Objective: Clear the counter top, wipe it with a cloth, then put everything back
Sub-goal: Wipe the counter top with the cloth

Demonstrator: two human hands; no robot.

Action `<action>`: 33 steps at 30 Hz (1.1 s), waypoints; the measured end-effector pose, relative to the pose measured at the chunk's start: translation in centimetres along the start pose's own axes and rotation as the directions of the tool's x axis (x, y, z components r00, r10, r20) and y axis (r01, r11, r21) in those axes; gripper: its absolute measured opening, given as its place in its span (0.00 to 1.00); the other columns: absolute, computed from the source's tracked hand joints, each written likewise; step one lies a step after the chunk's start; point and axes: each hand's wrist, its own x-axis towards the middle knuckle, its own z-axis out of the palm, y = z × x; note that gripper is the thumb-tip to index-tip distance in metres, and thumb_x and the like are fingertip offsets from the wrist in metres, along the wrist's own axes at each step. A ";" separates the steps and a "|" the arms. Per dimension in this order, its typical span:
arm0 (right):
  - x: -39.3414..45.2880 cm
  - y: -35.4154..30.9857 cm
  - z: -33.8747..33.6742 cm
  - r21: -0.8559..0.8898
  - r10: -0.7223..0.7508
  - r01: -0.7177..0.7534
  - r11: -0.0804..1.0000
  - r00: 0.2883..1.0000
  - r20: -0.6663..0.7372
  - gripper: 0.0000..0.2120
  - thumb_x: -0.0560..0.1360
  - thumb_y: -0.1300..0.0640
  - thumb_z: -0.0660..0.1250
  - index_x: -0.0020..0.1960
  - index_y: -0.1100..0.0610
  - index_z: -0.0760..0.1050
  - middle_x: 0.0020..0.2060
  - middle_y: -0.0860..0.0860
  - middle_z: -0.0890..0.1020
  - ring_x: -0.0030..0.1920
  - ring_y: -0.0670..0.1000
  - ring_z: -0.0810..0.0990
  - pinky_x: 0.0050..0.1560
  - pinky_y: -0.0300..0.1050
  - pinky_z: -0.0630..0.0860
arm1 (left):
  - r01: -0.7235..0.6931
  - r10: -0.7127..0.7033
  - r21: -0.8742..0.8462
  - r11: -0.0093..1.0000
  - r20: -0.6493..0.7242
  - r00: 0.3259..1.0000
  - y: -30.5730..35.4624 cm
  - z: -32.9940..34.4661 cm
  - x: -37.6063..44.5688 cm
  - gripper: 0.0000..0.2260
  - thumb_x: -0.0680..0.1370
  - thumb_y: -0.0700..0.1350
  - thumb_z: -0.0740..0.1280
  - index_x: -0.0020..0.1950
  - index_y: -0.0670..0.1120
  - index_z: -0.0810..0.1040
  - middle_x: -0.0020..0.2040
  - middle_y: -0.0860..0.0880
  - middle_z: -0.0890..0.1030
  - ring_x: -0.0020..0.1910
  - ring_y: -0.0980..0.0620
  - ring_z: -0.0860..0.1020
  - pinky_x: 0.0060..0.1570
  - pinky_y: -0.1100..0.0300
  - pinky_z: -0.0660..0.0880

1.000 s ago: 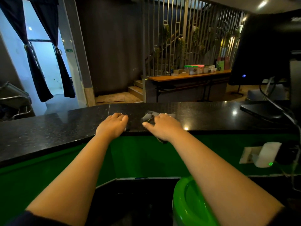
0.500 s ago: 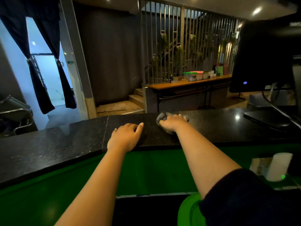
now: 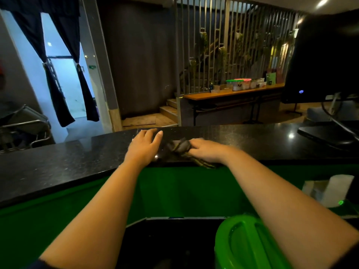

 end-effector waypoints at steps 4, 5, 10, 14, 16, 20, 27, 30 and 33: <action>2.3 0.8 0.1 -0.104 0.232 -0.241 0.965 0.968 -0.095 0.23 0.79 0.48 0.51 0.71 0.53 0.67 0.71 0.59 0.68 0.71 0.61 0.64 0.69 0.55 0.63 | 0.074 -0.073 0.368 0.927 -0.019 0.997 -4.4 -4.0 -2.0 0.24 0.81 0.60 0.49 0.73 0.51 0.66 0.71 0.45 0.69 0.70 0.43 0.67 0.72 0.41 0.58; 3.2 0.0 0.4 -0.129 0.259 -0.271 0.954 0.960 -0.102 0.25 0.78 0.46 0.50 0.72 0.53 0.66 0.72 0.58 0.67 0.72 0.62 0.62 0.71 0.57 0.61 | 0.081 -0.083 0.416 0.906 -0.013 0.996 -5.5 -4.6 -2.6 0.23 0.82 0.58 0.48 0.73 0.51 0.66 0.71 0.45 0.70 0.70 0.43 0.68 0.72 0.41 0.57; 5.6 -6.1 2.6 -0.192 0.161 -0.173 0.966 0.984 -0.079 0.27 0.79 0.41 0.48 0.73 0.52 0.65 0.73 0.57 0.65 0.74 0.60 0.60 0.72 0.57 0.58 | 0.019 -0.031 0.437 0.899 0.021 0.999 -7.4 -4.4 -3.8 0.22 0.82 0.56 0.45 0.72 0.52 0.66 0.70 0.45 0.70 0.69 0.44 0.68 0.71 0.43 0.60; 4.2 -8.7 3.6 -0.152 0.006 -0.004 0.988 1.000 0.014 0.33 0.80 0.37 0.49 0.78 0.54 0.56 0.77 0.53 0.56 0.78 0.56 0.51 0.75 0.55 0.53 | 0.050 -0.072 0.448 0.893 0.031 0.997 -6.8 -4.3 -3.6 0.22 0.83 0.54 0.44 0.74 0.53 0.63 0.72 0.45 0.66 0.70 0.43 0.65 0.69 0.44 0.63; 2.7 -8.1 3.2 -0.060 -0.121 0.125 0.990 0.991 0.059 0.31 0.80 0.41 0.55 0.78 0.54 0.54 0.78 0.50 0.56 0.78 0.52 0.50 0.75 0.51 0.52 | 0.046 -0.069 0.445 0.894 0.036 0.997 -6.9 -4.4 -3.7 0.22 0.83 0.53 0.45 0.74 0.52 0.64 0.72 0.45 0.67 0.70 0.43 0.65 0.70 0.44 0.62; 0.8 -5.2 1.3 0.005 -0.218 0.222 0.975 0.954 0.208 0.28 0.80 0.49 0.61 0.77 0.52 0.58 0.77 0.51 0.58 0.77 0.51 0.52 0.73 0.43 0.51 | 0.033 -0.055 0.456 0.889 0.035 0.998 -6.8 -4.4 -4.0 0.22 0.83 0.54 0.45 0.73 0.51 0.66 0.71 0.46 0.68 0.70 0.44 0.66 0.69 0.44 0.63; 1.6 -7.6 3.0 -0.161 0.053 -0.054 0.985 0.999 -0.009 0.31 0.81 0.40 0.49 0.78 0.56 0.54 0.78 0.53 0.54 0.78 0.57 0.51 0.75 0.56 0.54 | 0.088 -0.143 0.510 0.856 0.069 0.987 -6.5 -4.4 -3.5 0.21 0.83 0.52 0.48 0.76 0.49 0.59 0.74 0.42 0.63 0.71 0.39 0.62 0.68 0.42 0.64; -0.2 -5.2 2.2 -0.157 0.103 -0.104 0.982 0.995 -0.012 0.33 0.80 0.38 0.49 0.78 0.56 0.53 0.78 0.55 0.53 0.77 0.57 0.50 0.75 0.56 0.52 | 0.091 -0.159 0.505 0.858 0.094 0.983 -4.4 -3.6 -2.6 0.22 0.83 0.54 0.47 0.76 0.51 0.58 0.73 0.41 0.64 0.71 0.37 0.62 0.69 0.39 0.61; -1.7 -2.1 1.5 -0.155 0.328 -0.343 0.927 0.938 -0.113 0.35 0.79 0.36 0.46 0.78 0.57 0.52 0.77 0.61 0.50 0.77 0.61 0.47 0.75 0.57 0.47 | -0.052 -0.023 0.423 0.905 0.168 0.985 -0.7 -0.7 -1.4 0.22 0.82 0.56 0.45 0.74 0.53 0.64 0.71 0.44 0.68 0.70 0.42 0.65 0.71 0.40 0.57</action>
